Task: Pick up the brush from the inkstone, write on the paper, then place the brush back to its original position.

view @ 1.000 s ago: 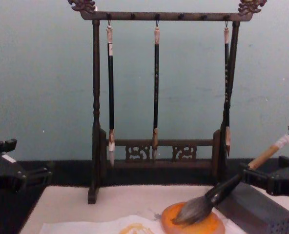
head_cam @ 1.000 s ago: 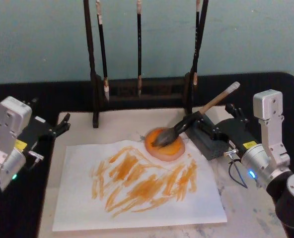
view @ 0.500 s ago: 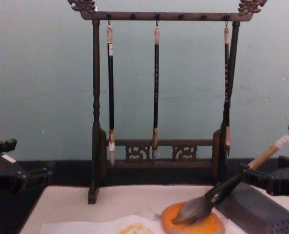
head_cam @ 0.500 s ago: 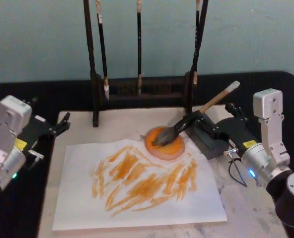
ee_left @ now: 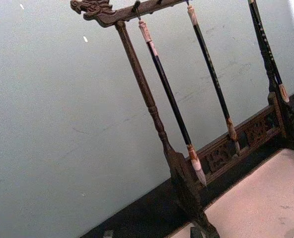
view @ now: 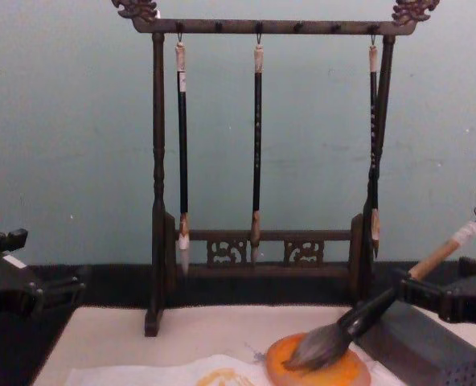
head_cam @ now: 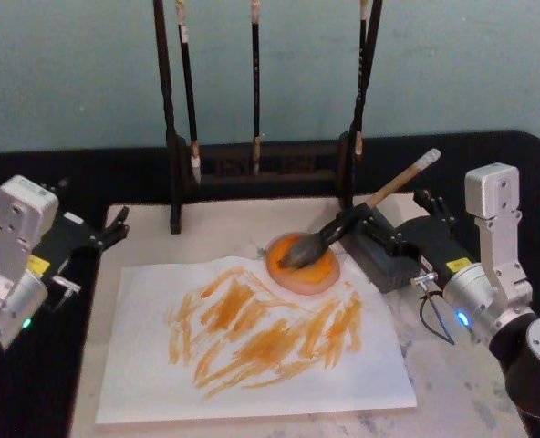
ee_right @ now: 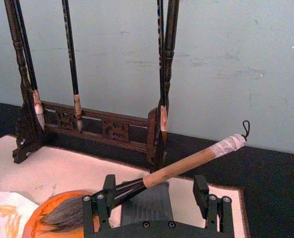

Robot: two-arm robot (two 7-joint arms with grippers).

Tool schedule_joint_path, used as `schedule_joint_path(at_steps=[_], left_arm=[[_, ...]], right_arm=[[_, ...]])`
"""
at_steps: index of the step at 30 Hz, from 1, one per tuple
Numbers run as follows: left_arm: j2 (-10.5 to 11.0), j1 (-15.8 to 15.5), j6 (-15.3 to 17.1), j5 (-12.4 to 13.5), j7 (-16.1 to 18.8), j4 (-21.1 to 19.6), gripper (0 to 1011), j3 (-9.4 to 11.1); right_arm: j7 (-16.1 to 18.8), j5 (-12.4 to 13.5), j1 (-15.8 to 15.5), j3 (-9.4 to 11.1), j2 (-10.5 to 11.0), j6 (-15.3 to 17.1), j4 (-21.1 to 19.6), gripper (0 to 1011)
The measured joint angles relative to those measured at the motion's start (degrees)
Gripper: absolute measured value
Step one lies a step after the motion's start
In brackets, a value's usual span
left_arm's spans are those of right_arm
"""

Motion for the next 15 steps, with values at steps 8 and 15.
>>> schedule_joint_path(at_steps=[8,15], left_arm=[[0.0,0.0,0.0,0.0,0.0,0.0,1001,0.0],[0.0,0.0,0.0,0.0,0.0,0.0,1001,0.0]], right_arm=[[0.0,0.0,0.0,0.0,0.0,0.0,0.0,1000],[0.0,0.0,0.0,0.0,0.0,0.0,0.0,1000]])
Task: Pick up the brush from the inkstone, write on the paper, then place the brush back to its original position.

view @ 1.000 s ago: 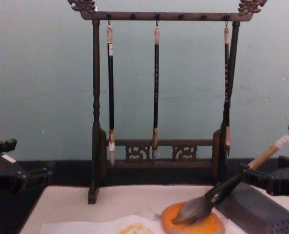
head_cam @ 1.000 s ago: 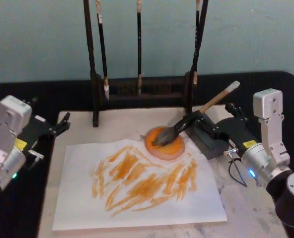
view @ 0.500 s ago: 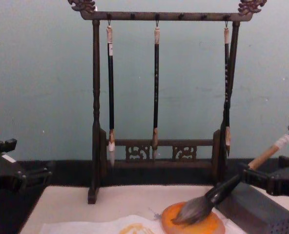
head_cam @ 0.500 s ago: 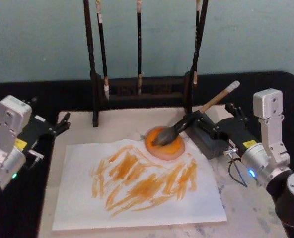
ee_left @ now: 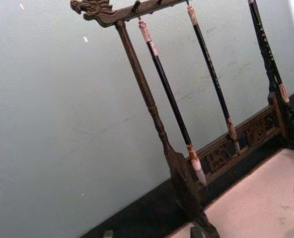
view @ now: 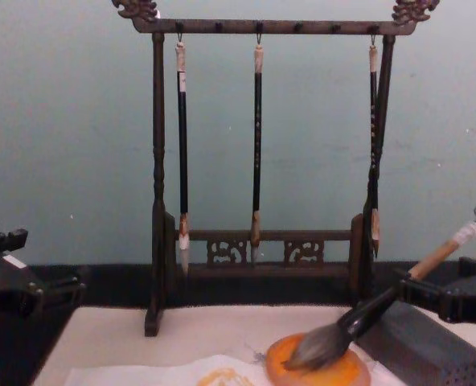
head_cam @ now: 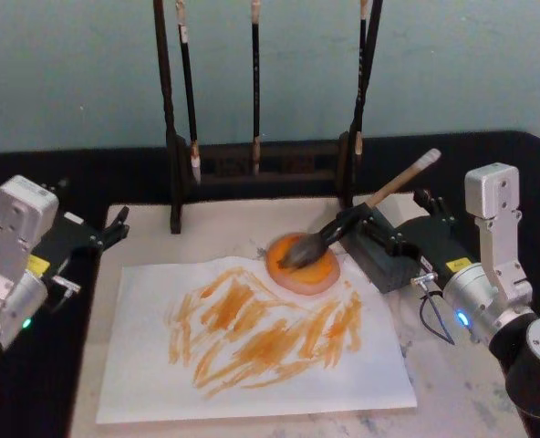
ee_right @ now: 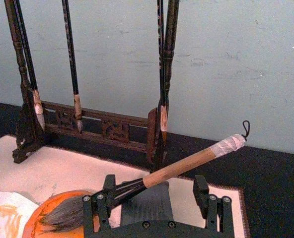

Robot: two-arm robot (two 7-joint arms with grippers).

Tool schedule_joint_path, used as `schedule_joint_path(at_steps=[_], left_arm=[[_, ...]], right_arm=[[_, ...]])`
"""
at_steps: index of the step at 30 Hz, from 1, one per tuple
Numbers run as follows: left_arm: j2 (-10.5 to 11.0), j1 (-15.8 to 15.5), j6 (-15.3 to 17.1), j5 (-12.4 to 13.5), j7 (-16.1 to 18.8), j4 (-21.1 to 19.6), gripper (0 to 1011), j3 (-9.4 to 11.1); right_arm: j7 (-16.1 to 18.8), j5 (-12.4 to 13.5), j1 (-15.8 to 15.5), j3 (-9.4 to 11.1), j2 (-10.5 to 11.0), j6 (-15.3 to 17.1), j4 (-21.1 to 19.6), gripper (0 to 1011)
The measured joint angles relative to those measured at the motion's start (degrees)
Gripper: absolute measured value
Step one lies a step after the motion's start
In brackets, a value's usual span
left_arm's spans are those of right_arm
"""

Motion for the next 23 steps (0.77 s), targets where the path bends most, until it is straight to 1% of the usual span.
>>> schedule_joint_path(at_steps=[23], left_arm=[[0.0,0.0,0.0,0.0,0.0,0.0,1001,0.0]], right_arm=[[0.0,0.0,0.0,0.0,0.0,0.0,0.0,1000]])
